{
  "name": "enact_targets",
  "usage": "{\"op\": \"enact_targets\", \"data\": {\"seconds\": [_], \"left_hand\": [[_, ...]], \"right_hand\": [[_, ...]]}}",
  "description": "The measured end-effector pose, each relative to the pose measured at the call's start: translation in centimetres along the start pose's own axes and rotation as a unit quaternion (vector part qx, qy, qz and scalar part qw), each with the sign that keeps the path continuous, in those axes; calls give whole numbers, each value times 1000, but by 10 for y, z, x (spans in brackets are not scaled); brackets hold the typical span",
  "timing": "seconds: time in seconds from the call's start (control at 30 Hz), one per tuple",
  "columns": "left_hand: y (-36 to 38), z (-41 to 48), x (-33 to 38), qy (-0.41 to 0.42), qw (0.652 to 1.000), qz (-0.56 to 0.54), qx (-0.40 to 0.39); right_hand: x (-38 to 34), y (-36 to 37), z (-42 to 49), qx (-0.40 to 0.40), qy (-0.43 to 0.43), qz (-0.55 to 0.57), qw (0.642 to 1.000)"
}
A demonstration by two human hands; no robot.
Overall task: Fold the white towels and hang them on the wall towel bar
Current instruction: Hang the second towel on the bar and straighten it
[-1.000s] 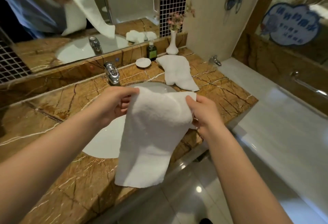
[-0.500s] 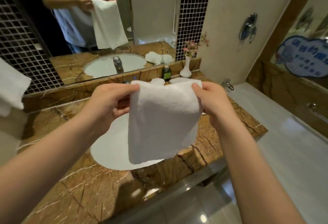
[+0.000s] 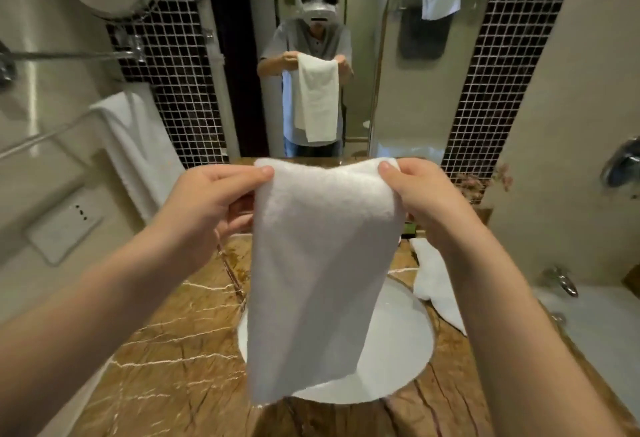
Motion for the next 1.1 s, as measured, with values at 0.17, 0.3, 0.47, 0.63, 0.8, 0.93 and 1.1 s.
{"op": "enact_targets", "data": {"seconds": [0.17, 0.3, 0.47, 0.63, 0.8, 0.93, 1.1], "left_hand": [[-24, -4, 27, 29, 996, -12, 79], [-49, -5, 39, 43, 991, -14, 128], [-88, -5, 51, 43, 983, -11, 177], [-115, -9, 75, 68, 978, 3, 199], [-144, -16, 97, 98, 968, -8, 230], [-165, -22, 111, 118, 955, -38, 268], [-184, -30, 132, 145, 938, -28, 314]], "right_hand": [[-24, 26, 16, -106, 38, 113, 987], [-48, 55, 23, -210, 33, 172, 962], [-79, 88, 28, -277, 6, 184, 943], [-110, 115, 30, -276, -14, 174, 945], [-147, 143, 27, -284, -36, 205, 936], [-173, 169, 28, -316, -59, 217, 922], [-202, 200, 30, -373, -95, 219, 896]]}}
Point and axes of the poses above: each hand's wrist, its own z-axis towards the middle knuckle, its own y-axis out of the palm, x = y × z, the point moved 8 cm from there along z, towards the middle knuckle, and after that the axes turned 5 degrees about x, right-handed, at the moved point
